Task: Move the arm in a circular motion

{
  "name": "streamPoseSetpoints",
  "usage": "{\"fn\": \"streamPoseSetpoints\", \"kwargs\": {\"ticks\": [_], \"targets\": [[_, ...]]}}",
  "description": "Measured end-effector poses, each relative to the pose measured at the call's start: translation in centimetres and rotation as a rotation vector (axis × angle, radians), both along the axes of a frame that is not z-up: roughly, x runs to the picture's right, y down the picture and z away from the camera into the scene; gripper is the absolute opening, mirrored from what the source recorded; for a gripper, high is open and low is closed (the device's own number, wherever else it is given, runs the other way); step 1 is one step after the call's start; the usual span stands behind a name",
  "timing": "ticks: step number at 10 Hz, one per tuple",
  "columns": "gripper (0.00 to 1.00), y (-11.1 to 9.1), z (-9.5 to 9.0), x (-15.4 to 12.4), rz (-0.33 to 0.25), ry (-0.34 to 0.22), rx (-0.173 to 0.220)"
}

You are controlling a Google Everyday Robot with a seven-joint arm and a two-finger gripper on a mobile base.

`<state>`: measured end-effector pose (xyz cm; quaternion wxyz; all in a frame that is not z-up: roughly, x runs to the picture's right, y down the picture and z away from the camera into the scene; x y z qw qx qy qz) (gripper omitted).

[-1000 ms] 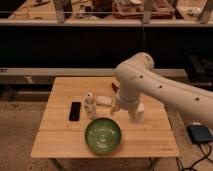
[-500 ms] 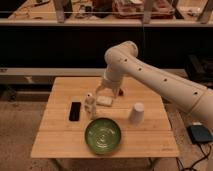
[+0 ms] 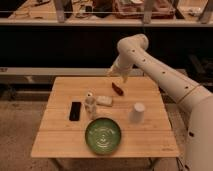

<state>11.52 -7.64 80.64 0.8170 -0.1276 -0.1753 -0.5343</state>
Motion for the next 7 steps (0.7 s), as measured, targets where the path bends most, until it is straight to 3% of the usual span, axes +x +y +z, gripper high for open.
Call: {"fn": "streamPoseSetpoints", "kwargs": {"ticks": [1, 2, 4, 6, 7], "targets": [[0.60, 0.2, 0.0, 3.3, 0.033, 0.056, -0.006], [0.60, 1.1, -1.0, 8.7, 0.087, 0.149, -0.018], [0.60, 3.2, -4.0, 14.9, 0.152, 0.262, -0.040], [0.60, 7.0, -7.9, 16.7, 0.186, 0.300, -0.097], [0.60, 9.0, -9.2, 15.0, 0.163, 0.280, -0.131]]}}
